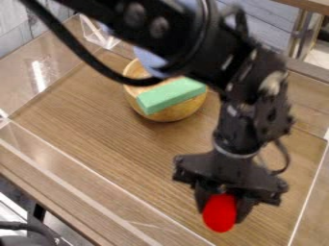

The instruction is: Move the red fruit to the left

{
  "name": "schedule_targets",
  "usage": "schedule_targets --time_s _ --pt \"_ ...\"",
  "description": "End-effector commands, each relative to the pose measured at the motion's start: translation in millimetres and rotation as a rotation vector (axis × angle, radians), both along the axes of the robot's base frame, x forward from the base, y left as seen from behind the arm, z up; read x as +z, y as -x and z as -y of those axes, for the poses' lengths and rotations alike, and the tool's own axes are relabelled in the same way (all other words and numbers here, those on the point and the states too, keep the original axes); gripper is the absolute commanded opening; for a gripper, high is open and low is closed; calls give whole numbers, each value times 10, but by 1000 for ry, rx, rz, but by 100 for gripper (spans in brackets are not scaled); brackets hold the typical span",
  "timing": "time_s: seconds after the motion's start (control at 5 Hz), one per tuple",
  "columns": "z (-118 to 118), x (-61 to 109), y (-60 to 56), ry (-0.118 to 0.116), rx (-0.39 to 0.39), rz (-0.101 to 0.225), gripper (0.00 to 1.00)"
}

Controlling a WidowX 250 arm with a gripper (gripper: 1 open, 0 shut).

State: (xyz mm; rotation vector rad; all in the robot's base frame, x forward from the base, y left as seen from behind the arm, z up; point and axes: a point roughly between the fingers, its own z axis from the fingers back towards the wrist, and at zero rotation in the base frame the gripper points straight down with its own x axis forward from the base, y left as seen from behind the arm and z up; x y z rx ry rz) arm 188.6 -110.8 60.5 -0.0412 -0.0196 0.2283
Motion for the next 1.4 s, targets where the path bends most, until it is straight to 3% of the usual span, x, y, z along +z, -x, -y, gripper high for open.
schedule_targets --time_s 0.0,0.2,0.4,0.6,0.8,1.2 --pt "36 403 -88 37 -145 70 0" --pt "-155 629 -184 39 -215 87 0" --pt "-517 792 -320 30 -192 111 0" --pt "-969 963 -255 16 -127 123 0" --pt "-752 987 -234 24 -120 116 0" --pt "-328 1010 -406 34 -147 110 0"
